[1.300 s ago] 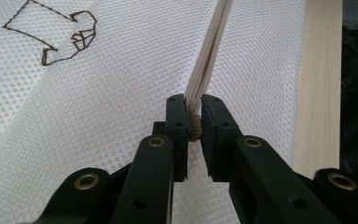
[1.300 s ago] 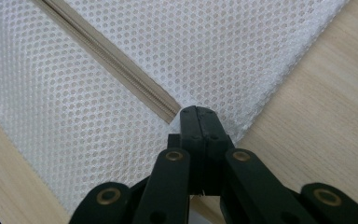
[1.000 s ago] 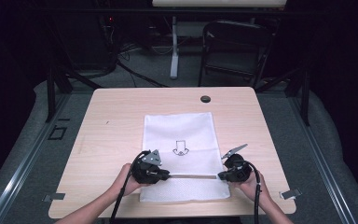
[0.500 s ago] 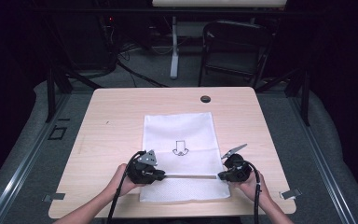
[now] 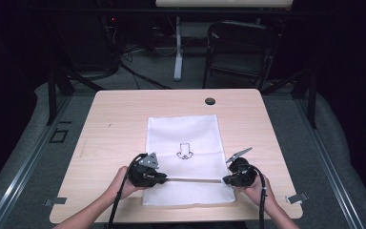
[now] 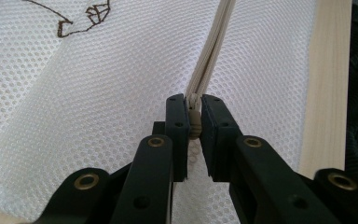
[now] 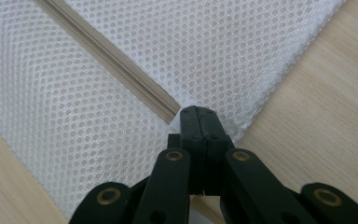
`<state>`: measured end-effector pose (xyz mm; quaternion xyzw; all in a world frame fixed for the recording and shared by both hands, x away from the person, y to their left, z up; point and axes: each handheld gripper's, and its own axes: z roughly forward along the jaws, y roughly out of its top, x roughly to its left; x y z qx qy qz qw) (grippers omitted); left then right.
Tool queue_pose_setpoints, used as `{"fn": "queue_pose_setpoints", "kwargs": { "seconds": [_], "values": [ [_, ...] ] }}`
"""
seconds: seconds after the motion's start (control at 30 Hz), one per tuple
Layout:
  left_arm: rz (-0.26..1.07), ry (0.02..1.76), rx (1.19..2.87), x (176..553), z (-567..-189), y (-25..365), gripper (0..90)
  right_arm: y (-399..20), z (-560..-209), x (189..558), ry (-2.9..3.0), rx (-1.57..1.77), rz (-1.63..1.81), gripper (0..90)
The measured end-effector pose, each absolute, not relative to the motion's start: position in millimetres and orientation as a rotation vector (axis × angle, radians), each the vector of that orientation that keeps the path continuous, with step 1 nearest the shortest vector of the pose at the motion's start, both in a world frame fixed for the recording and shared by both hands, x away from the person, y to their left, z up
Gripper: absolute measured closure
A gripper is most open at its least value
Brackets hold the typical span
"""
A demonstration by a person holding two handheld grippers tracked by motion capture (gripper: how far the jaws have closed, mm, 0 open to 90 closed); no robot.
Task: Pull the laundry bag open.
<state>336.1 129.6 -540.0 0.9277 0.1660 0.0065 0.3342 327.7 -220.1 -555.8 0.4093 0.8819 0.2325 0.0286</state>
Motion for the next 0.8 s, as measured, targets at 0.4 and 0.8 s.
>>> {"fn": "queue_pose_setpoints", "kwargs": {
  "seconds": [0.4, 0.8],
  "values": [
    [0.002, 0.454, 2.420, 338.0, -541.9, 140.0, 82.0, -221.6, -555.9, 329.1, 2.730, 1.273, 0.722, 90.0],
    [0.016, 0.477, 2.431, 334.6, -541.7, 150.9, 82.0, -220.7, -556.4, 328.3, 2.726, 1.272, 0.742, 90.0]
  ]
}}
